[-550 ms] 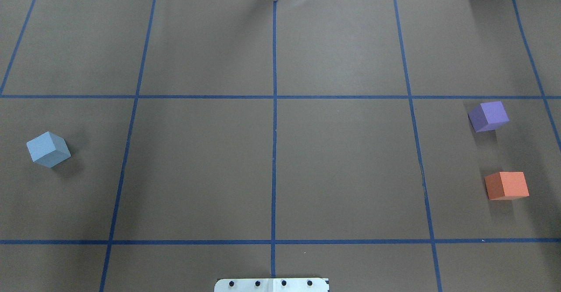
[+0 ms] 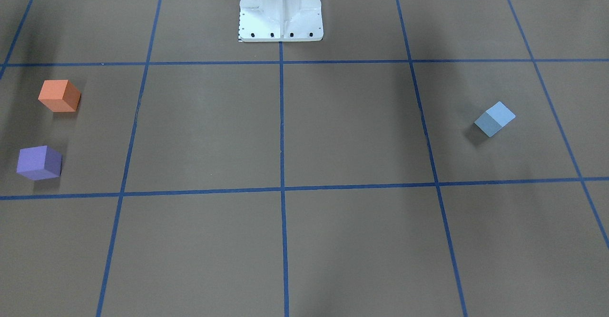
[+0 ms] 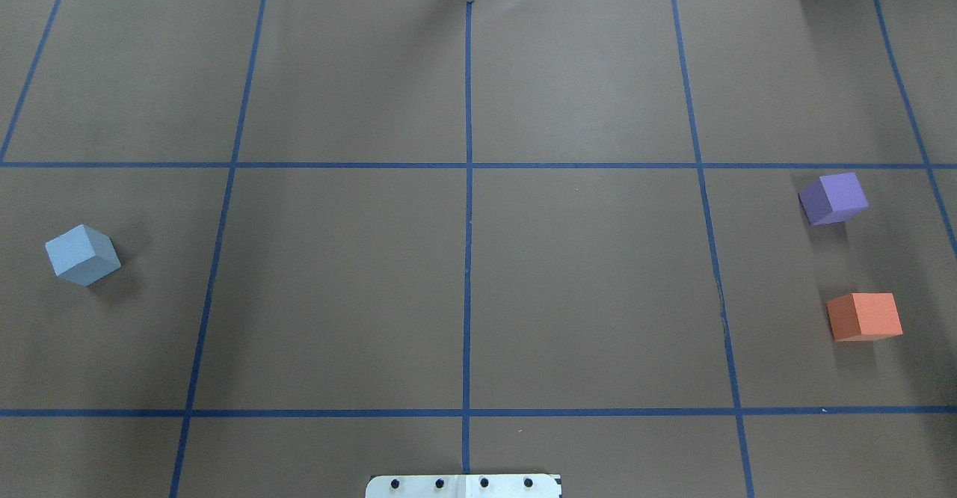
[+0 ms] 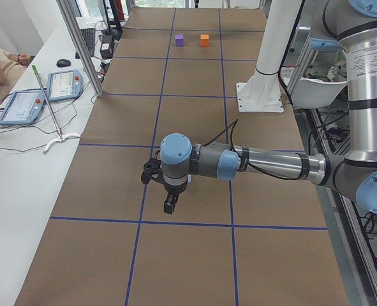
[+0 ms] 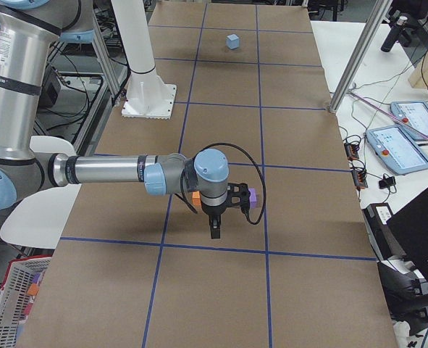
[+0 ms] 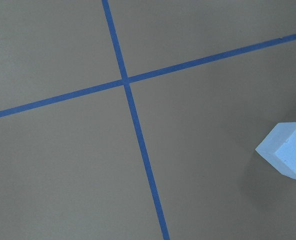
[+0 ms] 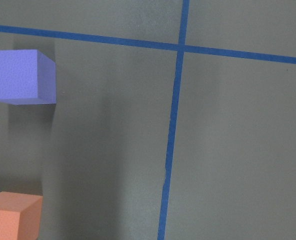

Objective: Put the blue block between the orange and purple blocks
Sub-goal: 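Move the left gripper down over the light-blue cube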

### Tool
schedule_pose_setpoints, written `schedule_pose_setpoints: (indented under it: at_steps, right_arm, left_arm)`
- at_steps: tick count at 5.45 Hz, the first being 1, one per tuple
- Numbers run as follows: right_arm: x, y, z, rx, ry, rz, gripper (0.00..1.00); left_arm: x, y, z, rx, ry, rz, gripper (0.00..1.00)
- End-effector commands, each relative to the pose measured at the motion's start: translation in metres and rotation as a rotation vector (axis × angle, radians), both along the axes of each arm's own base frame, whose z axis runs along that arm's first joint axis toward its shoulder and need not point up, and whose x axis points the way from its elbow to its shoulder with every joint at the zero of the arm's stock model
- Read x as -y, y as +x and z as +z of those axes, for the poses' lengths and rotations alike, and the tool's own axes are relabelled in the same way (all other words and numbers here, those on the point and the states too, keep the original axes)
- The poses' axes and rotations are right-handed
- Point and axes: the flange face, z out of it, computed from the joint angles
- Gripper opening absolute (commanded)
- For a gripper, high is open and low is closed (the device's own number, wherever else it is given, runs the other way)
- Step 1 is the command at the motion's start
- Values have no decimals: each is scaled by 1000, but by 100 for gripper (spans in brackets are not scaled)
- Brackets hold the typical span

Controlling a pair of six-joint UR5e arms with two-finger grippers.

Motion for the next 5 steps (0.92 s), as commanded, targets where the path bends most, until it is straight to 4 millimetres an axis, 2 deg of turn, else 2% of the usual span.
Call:
schedule_pose_setpoints:
  at_steps: [1,2,3,4,5]
  right_arm:
    - [0,0,-1,-1,3,0,100]
    - [2,0,-3,-1,8,-1,100]
    - [1,0,-2,-1,10,-4,100]
    - [2,0,-1,-3,5,-2,100]
    - [1,0,1,4,4,-8,100]
  left_arm:
    - [1,2,-2,-2,4,2,100]
    - [3,2,-7,-3,11,-1,100]
    - [28,3,-35,-2,155,-1,100]
    - [42,4,-61,-22,310,2,100]
    - [49,10,-77,-97,351,27,100]
